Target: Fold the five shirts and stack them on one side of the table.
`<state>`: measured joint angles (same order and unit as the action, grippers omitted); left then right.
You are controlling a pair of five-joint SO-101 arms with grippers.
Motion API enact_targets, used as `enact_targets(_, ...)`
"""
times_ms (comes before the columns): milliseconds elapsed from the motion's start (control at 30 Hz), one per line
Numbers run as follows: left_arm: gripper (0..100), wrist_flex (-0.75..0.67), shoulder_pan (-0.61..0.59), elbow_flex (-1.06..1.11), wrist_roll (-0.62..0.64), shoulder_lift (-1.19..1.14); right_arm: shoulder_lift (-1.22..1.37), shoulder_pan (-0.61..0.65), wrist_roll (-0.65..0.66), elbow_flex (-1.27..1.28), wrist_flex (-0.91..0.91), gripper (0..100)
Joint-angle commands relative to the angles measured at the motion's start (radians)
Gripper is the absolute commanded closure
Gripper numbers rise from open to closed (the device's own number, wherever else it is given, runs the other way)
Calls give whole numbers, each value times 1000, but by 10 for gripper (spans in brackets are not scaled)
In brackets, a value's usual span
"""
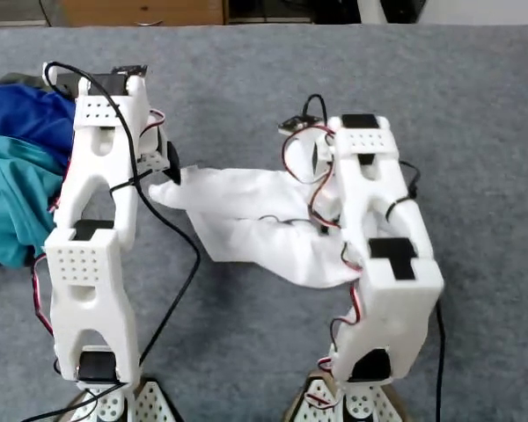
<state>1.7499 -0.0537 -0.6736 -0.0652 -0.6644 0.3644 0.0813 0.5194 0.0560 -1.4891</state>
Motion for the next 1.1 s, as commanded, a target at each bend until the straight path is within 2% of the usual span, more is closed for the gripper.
enact_targets(0, 733, 8, -17, 51, -5, 87, -177, -38, 69, 133, -9, 995)
enact_targets(133, 733, 8, -43, 100, -2, 159, -352, -88, 146, 332, 55, 995)
enact_targets(300, 733, -18, -121, 140, -2, 222, -495, -211, 235, 487, 152, 986)
enact_targets(433, 733, -87, -140, 245, -5, 231, -556, -295, 252, 515, 242, 877)
enact_targets(533, 733, -115, -118, 315, 3, 231, -599, -303, 250, 499, 262, 826)
enact_targets(733, 733, -127, -68, 350, 41, 232, -748, -300, 258, 479, 226, 873)
enact_targets(833, 734, -120, -48, 359, 44, 232, -866, -298, 325, 504, 178, 882)
enact_targets(933, 758, -112, -28, 390, 69, 239, -966, -308, 284, 524, 255, 875)
enact_targets(1067, 764, -75, -12, 450, 87, 364, -1018, -315, 160, 498, 384, 860)
